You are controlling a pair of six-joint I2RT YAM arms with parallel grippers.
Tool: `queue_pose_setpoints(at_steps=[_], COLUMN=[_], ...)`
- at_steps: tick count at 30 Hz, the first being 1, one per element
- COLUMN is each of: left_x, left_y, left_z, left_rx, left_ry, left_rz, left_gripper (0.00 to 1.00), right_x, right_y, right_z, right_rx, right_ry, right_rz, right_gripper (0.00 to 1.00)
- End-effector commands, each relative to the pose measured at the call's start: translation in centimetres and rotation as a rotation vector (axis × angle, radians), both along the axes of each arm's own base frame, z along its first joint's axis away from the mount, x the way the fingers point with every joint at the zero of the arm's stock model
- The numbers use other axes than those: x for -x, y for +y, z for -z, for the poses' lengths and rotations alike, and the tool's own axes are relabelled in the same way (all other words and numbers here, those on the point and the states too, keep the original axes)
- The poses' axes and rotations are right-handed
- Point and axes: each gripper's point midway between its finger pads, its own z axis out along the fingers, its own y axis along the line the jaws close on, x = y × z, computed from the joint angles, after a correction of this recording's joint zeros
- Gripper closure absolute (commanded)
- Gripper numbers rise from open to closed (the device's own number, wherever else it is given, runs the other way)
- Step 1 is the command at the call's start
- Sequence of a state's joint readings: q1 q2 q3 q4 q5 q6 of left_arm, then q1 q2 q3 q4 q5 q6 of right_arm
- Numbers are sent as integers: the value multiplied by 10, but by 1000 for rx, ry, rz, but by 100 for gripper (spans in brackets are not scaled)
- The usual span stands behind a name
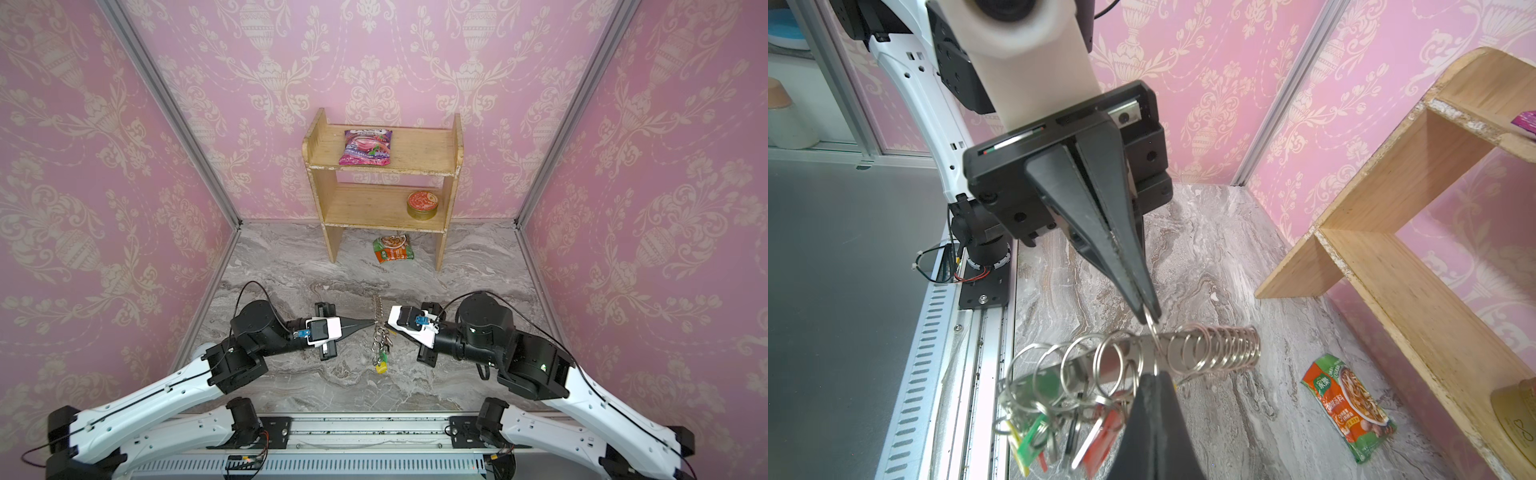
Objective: Put the keys on the keyring
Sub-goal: 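Hold the key ring against the coil with both grippers together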
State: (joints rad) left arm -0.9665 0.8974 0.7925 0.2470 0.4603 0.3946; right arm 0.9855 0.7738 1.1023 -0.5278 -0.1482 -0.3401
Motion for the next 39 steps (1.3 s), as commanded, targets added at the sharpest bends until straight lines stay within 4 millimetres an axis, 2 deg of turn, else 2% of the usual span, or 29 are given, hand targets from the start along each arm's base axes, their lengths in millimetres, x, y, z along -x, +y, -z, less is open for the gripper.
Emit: queue_pose_setpoints(at_steps=[1, 8, 18, 27, 35, 39], left_x=[4, 7, 12, 16, 19, 18], left_y=[5, 6, 10, 11, 13, 13], left_z=[-17, -20, -28, -29, -33, -31], left_rx=[64, 88, 129, 132, 142, 139], left_ry=[-33, -54, -68, -79, -94, -95], left_rz=[-4, 10, 24, 42, 45, 42], left_gripper=[100, 100, 100, 100, 100, 100], right_x=[3, -2, -12, -15, -21, -17], right_y=[0, 2, -8, -8, -5, -6], right_z=[-19, -22, -29, -30, -23, -24], right_rx=[-59, -121, -214, -224, -204, -203], right_ry=[-24, -2, -8, -1, 27, 26], right_rz=[-5, 24, 113, 130, 154, 137], right_gripper=[100, 100, 100, 100, 100, 100])
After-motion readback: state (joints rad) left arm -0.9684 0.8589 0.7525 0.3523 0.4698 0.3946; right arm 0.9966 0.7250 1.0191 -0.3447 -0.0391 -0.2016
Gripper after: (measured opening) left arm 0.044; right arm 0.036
